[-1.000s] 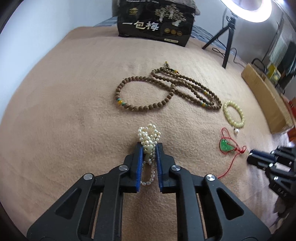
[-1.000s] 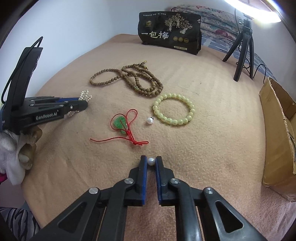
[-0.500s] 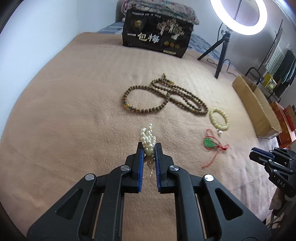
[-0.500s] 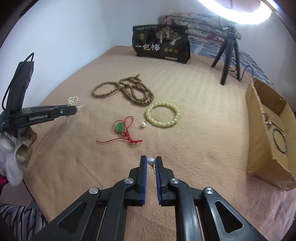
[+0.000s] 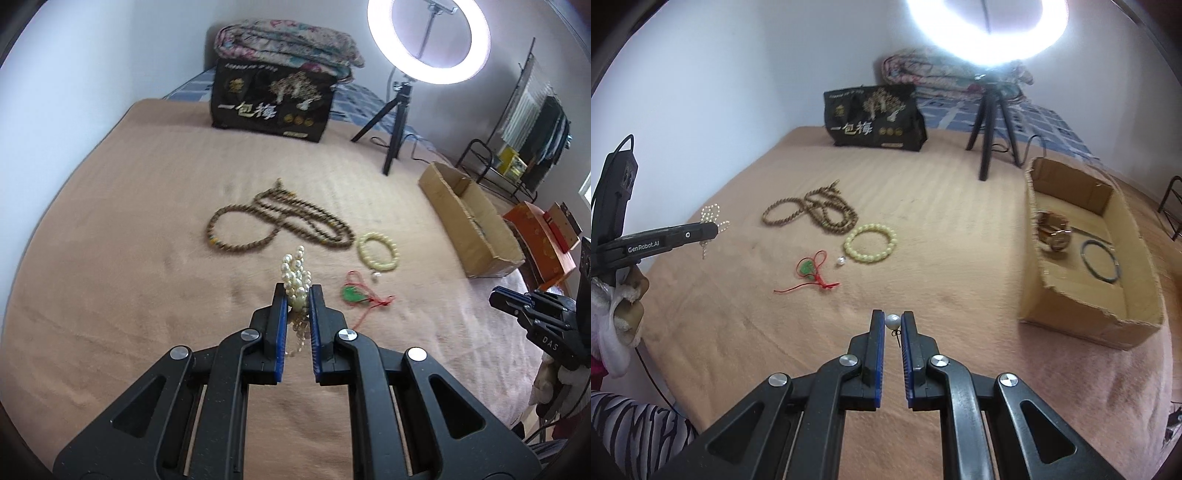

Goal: Organize jewelry
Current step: 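Carry the pearl necklace in the left tool while the right tool carries the earring to the box, then open the right tool to drop the earring while the left tool drops the pearl necklace into the box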

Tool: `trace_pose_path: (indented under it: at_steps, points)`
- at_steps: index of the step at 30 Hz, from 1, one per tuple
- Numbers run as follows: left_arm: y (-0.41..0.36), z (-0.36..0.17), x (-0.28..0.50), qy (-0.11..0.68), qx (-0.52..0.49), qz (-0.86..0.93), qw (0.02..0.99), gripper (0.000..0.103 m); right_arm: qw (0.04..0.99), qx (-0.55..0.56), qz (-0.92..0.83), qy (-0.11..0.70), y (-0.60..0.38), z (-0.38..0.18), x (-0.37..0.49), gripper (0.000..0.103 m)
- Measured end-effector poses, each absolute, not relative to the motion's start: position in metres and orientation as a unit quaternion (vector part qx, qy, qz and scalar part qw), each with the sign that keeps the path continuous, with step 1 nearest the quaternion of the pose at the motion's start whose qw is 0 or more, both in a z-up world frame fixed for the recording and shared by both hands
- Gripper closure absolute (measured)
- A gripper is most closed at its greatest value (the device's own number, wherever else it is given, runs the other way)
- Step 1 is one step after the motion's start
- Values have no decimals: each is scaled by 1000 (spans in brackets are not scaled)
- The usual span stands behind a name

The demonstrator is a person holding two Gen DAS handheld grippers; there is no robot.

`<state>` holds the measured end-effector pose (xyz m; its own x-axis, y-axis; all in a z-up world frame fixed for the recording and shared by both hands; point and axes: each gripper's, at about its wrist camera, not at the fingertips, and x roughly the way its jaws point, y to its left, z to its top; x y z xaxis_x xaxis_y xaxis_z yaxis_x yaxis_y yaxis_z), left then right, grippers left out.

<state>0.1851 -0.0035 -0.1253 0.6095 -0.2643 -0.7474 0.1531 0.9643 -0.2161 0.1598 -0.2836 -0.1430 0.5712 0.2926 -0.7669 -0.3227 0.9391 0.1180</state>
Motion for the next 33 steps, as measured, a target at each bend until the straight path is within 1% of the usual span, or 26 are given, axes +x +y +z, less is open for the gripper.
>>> trace_pose_path:
  at_steps: [12, 25, 33]
  points:
    - [-52, -98, 182, 408, -50, -173, 895, 94, 903, 4, 137, 407, -333, -118, 150, 97]
    - [-137, -81, 197, 396, -20, -244, 885, 94, 920, 34, 79, 383, -413, -91, 163, 97]
    - [-189, -79, 214, 404, -19, -286, 869, 94, 925, 41, 60, 373, -440, -81, 184, 97]
